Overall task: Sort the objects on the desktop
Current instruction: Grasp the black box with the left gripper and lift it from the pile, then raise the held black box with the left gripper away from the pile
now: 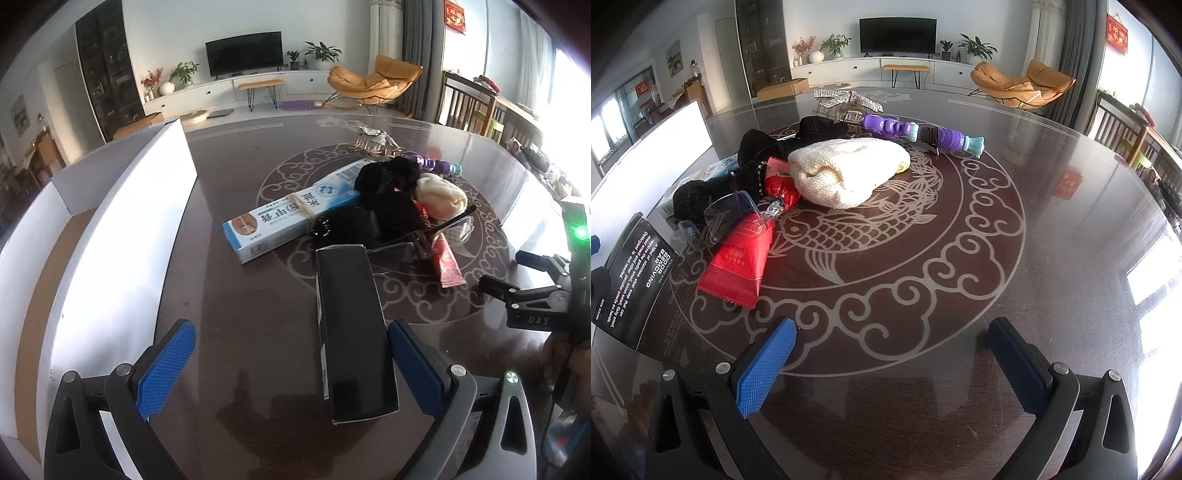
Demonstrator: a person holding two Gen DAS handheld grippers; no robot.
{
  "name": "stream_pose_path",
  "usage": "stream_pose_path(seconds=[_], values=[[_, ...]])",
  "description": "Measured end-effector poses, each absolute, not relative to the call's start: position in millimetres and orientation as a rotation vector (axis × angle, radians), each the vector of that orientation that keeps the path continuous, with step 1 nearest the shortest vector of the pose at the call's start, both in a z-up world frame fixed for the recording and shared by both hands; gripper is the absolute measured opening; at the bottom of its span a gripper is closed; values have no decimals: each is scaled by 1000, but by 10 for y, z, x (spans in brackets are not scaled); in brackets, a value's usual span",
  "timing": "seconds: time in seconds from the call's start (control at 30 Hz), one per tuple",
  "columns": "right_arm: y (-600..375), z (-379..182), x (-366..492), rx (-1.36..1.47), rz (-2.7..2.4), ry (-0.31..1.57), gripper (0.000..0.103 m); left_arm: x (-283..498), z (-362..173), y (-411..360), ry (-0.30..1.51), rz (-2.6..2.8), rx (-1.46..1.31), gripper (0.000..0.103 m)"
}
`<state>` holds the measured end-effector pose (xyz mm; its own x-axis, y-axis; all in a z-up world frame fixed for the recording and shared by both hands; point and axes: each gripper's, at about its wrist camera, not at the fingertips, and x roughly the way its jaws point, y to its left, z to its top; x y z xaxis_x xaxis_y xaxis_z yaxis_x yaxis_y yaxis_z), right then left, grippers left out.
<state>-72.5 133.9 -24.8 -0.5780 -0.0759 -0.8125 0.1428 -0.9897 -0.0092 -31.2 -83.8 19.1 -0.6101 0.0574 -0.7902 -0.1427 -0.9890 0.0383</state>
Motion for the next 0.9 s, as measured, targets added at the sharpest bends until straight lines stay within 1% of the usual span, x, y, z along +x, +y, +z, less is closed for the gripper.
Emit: stream_pose_path(seconds=[0.37, 0.57, 0.67, 0.73, 0.8, 0.9], values=[[1334, -249, -724, 1376, -2683, 111, 103, -359, 200, -912, 164, 2778, -1349, 103], [1334, -249, -724, 1376, -2683, 111, 103, -355, 245, -1028, 127, 2792, -1364, 103], [1334, -248, -725, 1376, -2683, 111, 103, -331, 291, -1024, 206, 2844, -1359, 103], [1338, -249, -726, 1377, -2683, 111, 103, -316, 310, -1033, 197, 2836, -1345, 103], [1337, -247, -726, 1377, -2683, 111, 103, -308, 305, -1022, 148, 2791, -1323, 103], [1337, -248, -727, 1377, -2683, 111, 103, -326, 210, -897, 216, 2769, -1340, 103]])
